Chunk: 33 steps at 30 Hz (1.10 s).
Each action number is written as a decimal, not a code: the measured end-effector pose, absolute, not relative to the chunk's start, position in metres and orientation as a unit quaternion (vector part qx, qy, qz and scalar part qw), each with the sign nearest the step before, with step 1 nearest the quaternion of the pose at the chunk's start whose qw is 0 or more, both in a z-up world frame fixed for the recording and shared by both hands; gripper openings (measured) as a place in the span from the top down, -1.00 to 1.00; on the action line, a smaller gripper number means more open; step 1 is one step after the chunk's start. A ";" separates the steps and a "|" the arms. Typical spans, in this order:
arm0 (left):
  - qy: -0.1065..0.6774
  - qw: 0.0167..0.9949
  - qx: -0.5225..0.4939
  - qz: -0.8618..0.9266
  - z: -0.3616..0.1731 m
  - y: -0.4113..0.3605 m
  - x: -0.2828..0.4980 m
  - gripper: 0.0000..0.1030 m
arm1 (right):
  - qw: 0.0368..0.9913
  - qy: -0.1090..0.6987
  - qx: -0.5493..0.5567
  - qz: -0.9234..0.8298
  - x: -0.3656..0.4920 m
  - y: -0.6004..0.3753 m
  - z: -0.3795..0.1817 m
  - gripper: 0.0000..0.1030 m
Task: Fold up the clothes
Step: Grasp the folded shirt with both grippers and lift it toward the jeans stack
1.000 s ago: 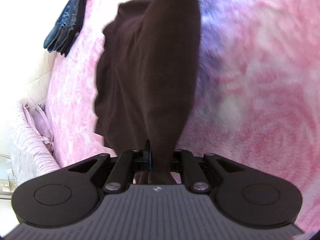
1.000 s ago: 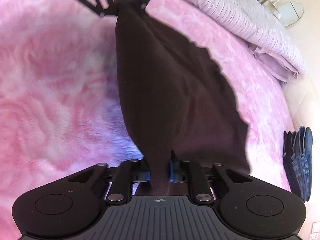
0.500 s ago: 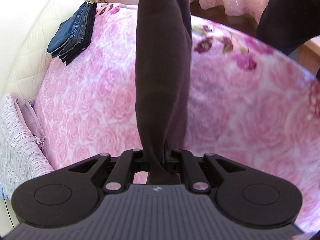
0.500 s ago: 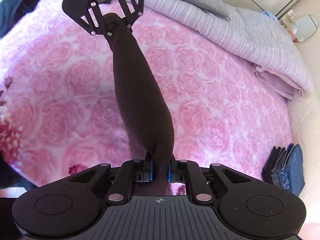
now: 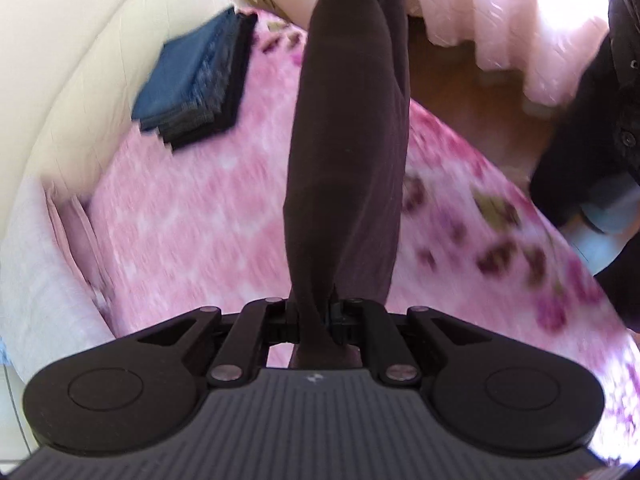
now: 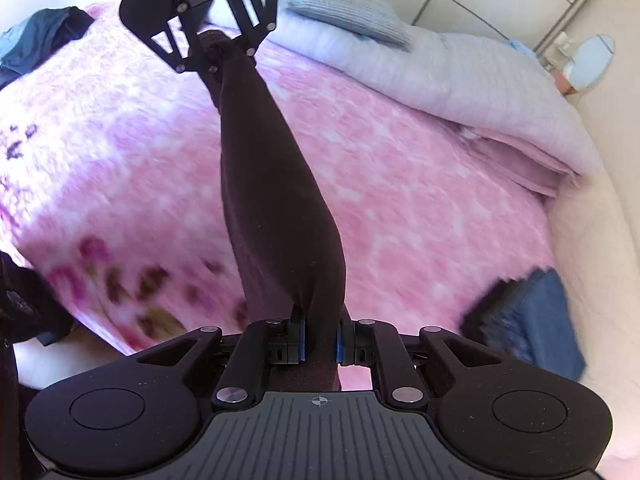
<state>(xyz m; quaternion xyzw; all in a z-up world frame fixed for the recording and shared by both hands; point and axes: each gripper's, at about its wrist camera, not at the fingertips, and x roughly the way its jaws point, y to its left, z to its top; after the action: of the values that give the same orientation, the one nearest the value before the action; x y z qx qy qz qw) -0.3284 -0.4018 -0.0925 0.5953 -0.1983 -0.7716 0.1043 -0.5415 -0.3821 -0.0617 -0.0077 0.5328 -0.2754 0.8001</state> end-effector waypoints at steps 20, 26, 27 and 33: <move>-0.309 0.158 0.488 -0.801 -0.020 -0.625 -0.606 0.87 | 0.718 0.561 -0.072 -0.406 -0.788 -0.587 0.035 0.77; -0.316 0.280 0.489 -0.763 -0.008 -0.728 -0.684 0.87 | 0.731 0.527 -0.149 -0.407 -0.856 -0.716 0.039 0.77; -0.318 0.296 0.492 -0.755 -0.014 -0.738 -0.694 0.87 | 0.733 0.519 -0.167 -0.408 -0.866 -0.732 0.035 0.76; -0.292 0.306 0.555 -0.716 -0.144 -0.742 -0.742 0.87 | 0.756 0.496 -0.186 -0.385 -0.913 -0.782 -0.066 0.76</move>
<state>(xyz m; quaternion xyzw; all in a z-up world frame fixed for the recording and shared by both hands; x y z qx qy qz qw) -0.7417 -0.7422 -0.1441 0.5550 -0.2918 -0.7163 0.3061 -0.9129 -0.7815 -0.0662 -0.1865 0.4959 -0.3846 0.7559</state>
